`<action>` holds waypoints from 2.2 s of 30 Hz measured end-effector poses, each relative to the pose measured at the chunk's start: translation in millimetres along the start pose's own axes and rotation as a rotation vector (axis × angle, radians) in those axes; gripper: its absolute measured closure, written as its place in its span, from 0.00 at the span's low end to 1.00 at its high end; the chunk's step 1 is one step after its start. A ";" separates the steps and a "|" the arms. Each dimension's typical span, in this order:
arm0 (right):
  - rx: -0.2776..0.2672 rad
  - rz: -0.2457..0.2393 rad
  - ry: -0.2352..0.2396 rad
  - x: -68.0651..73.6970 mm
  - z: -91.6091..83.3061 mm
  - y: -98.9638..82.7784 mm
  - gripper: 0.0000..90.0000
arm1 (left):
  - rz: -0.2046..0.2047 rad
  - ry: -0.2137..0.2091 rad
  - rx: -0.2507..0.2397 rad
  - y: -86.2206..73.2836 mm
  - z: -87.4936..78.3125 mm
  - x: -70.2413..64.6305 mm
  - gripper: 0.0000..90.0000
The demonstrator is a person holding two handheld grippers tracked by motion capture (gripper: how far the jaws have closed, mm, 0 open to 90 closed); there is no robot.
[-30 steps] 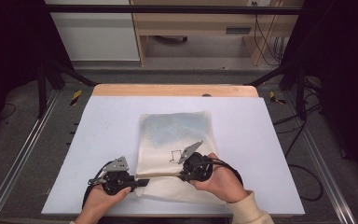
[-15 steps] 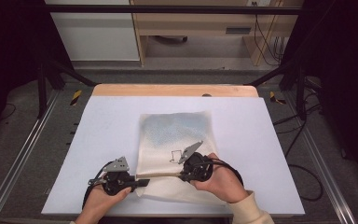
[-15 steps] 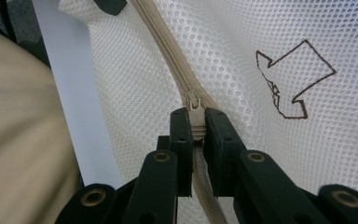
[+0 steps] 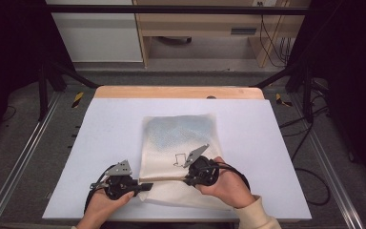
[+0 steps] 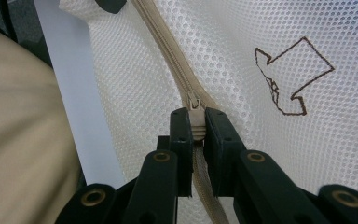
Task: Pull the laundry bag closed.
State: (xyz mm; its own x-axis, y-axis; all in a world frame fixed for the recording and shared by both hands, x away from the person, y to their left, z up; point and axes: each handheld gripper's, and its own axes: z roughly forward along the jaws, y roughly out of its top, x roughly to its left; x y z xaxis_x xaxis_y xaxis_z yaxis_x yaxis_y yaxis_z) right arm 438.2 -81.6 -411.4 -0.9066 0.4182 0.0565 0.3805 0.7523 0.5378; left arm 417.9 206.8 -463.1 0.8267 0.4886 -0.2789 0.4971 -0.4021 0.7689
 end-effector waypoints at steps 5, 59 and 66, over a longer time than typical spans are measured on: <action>0.001 -0.004 0.000 0.1 0.1 -0.5 0.91 | 0.002 0.000 0.000 0.0 0.0 -0.6 0.94; -0.014 0.056 -0.021 -10.1 -12.6 -19.9 0.91 | 0.009 0.005 0.000 0.7 -0.8 -0.1 0.94; -0.016 0.064 -0.028 -13.4 -17.3 -23.8 0.91 | 0.004 0.001 -0.003 1.0 -1.1 1.2 0.94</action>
State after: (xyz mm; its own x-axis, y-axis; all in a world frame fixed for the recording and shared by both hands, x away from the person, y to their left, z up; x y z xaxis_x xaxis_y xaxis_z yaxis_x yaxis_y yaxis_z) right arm 438.1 -113.9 -410.5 -0.8751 0.4791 0.0679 0.4343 0.7157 0.5469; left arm 419.0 207.8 -462.0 0.8286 0.4877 -0.2750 0.4926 -0.4017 0.7720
